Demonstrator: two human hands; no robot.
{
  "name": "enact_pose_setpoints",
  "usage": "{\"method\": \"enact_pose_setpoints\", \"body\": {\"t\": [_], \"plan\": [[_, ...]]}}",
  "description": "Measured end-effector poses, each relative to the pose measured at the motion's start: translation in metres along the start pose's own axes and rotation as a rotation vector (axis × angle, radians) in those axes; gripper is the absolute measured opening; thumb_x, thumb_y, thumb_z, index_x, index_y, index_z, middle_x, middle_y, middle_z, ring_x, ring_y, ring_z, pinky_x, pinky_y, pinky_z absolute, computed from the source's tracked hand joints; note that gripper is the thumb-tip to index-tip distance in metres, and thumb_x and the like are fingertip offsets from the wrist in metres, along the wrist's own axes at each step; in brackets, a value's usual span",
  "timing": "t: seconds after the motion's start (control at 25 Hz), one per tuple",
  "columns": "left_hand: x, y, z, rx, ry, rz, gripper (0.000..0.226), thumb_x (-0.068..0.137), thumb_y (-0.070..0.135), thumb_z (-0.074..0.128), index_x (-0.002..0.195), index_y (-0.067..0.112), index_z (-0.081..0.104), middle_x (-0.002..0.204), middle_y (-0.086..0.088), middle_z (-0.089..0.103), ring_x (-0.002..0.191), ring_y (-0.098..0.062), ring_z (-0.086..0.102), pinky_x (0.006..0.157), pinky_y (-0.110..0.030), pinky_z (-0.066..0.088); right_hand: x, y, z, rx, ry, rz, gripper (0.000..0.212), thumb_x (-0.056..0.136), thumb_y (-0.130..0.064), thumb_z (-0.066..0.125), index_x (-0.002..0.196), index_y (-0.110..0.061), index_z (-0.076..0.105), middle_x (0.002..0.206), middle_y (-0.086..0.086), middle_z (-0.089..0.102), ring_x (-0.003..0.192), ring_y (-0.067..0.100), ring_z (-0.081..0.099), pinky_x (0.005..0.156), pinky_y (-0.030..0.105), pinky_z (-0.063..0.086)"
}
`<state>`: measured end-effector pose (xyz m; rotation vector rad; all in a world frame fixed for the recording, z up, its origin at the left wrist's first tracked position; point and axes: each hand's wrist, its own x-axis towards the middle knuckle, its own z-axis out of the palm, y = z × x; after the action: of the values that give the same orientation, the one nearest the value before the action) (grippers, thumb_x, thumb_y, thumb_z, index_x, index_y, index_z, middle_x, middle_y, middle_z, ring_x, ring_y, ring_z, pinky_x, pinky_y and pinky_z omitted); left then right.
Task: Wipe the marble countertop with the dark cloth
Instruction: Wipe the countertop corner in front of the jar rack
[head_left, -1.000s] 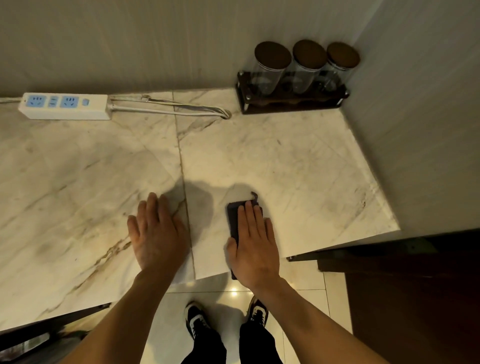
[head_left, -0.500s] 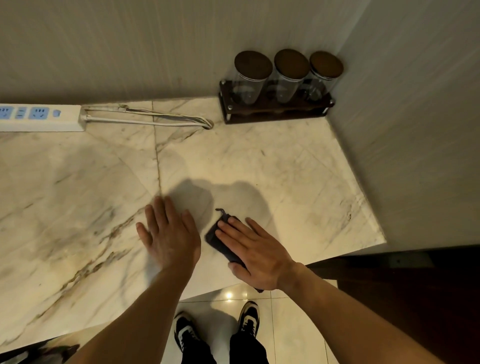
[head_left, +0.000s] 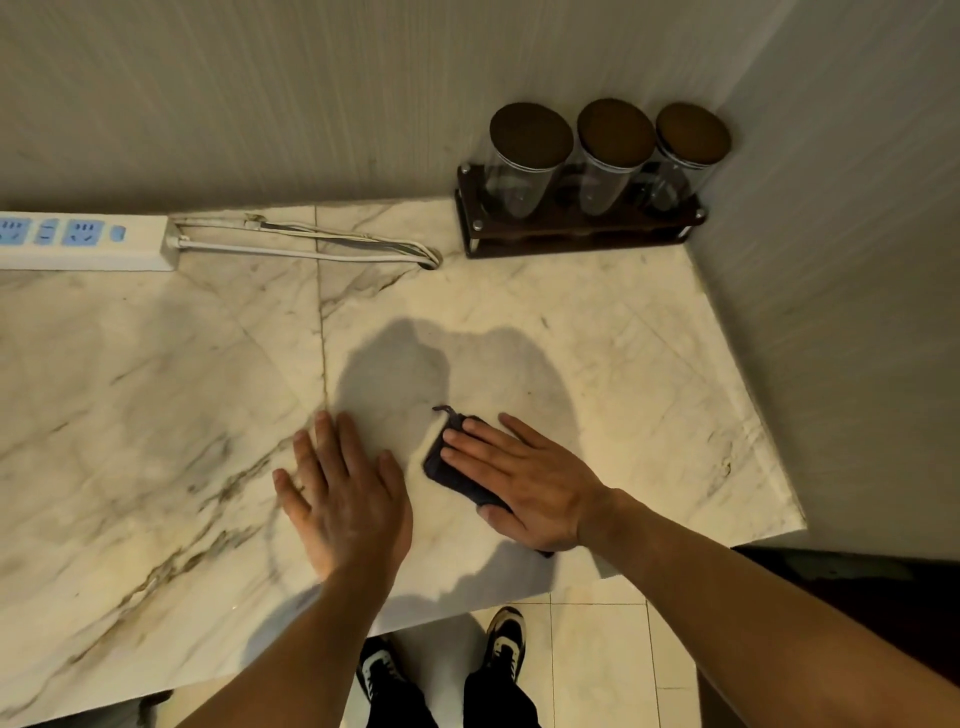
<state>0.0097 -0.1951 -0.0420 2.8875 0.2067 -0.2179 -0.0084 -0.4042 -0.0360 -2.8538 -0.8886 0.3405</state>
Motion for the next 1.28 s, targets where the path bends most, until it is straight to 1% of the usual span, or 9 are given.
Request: {"method": "enact_pose_setpoints", "body": {"t": [0.08,0.16,0.24,0.4,0.52,0.72,0.88,1.04,1.28], "plan": [[-0.001,0.001,-0.001,0.035,0.004,0.001,0.062,0.096,0.041,0.024,0.15,0.011,0.02,0.158,-0.01,0.02,0.145,-0.03,0.014,0.115,-0.056,0.011,0.007,0.008,-0.003,0.004,0.0,0.003,0.067,0.096,-0.041,0.037,0.153,-0.019,0.011,0.161,0.0,0.007,0.148,0.015,-0.002,0.118,0.046,0.009],[-0.001,0.001,-0.001,0.045,0.034,0.008,0.06,0.095,0.038,0.028,0.147,0.007,0.029,0.155,-0.014,0.029,0.142,-0.034,0.023,0.113,-0.058,0.016,0.015,0.017,-0.005,0.003,-0.001,0.01,0.067,0.096,-0.041,0.037,0.153,-0.019,0.011,0.161,-0.001,0.006,0.147,0.014,-0.003,0.118,0.045,0.008],[-0.001,0.0,0.001,0.061,0.072,0.026,0.06,0.095,0.037,0.03,0.145,0.004,0.033,0.152,-0.017,0.033,0.139,-0.036,0.027,0.112,-0.058,0.017,0.023,0.026,-0.008,-0.005,0.002,0.016,0.067,0.095,-0.041,0.037,0.153,-0.019,0.011,0.161,-0.001,0.007,0.148,0.014,-0.002,0.118,0.044,0.008],[-0.002,-0.002,0.003,0.063,0.139,0.049,0.059,0.094,0.036,0.034,0.144,0.003,0.035,0.151,-0.018,0.035,0.139,-0.037,0.028,0.111,-0.058,0.018,0.042,0.044,-0.017,-0.009,0.006,0.035,0.067,0.095,-0.042,0.036,0.152,-0.018,0.013,0.16,-0.001,0.008,0.148,0.015,0.001,0.118,0.044,0.008],[0.0,-0.001,0.004,0.031,0.126,0.034,0.061,0.092,0.036,0.038,0.144,0.004,0.035,0.152,-0.017,0.034,0.141,-0.037,0.025,0.112,-0.059,0.016,0.055,0.055,-0.023,-0.011,0.001,0.071,0.067,0.095,-0.043,0.034,0.153,-0.018,0.01,0.161,-0.001,0.007,0.148,0.015,-0.002,0.119,0.043,0.007],[0.001,0.0,0.004,0.022,0.108,0.023,0.063,0.09,0.037,0.039,0.145,0.006,0.035,0.152,-0.017,0.035,0.14,-0.037,0.026,0.112,-0.06,0.015,0.076,0.072,-0.031,-0.007,0.029,0.153,0.066,0.095,-0.044,0.032,0.152,-0.019,0.011,0.161,0.001,0.007,0.148,0.016,0.001,0.119,0.043,0.007],[0.001,0.0,0.005,0.016,0.089,0.001,0.064,0.089,0.04,0.035,0.145,0.008,0.035,0.152,-0.015,0.035,0.141,-0.036,0.025,0.113,-0.059,0.014,0.092,0.084,-0.036,0.009,0.051,0.266,0.067,0.096,-0.046,0.03,0.153,-0.021,0.005,0.162,-0.002,0.003,0.147,0.013,-0.003,0.119,0.042,0.006],[0.003,-0.001,0.006,0.031,0.071,-0.003,0.065,0.09,0.042,0.031,0.146,0.009,0.033,0.153,-0.013,0.033,0.142,-0.034,0.023,0.114,-0.057,0.013,0.104,0.088,-0.04,0.057,0.081,0.397,0.065,0.097,-0.044,0.028,0.153,-0.02,0.004,0.162,-0.003,0.0,0.147,0.012,-0.006,0.119,0.043,0.004],[0.003,-0.001,0.005,0.039,0.08,-0.007,0.065,0.089,0.043,0.032,0.145,0.01,0.035,0.153,-0.013,0.035,0.142,-0.033,0.023,0.114,-0.056,0.013,0.119,0.079,-0.038,0.139,0.162,0.702,0.065,0.097,-0.044,0.024,0.153,-0.021,-0.001,0.162,-0.002,-0.003,0.147,0.015,-0.007,0.119,0.042,-0.001]]}}
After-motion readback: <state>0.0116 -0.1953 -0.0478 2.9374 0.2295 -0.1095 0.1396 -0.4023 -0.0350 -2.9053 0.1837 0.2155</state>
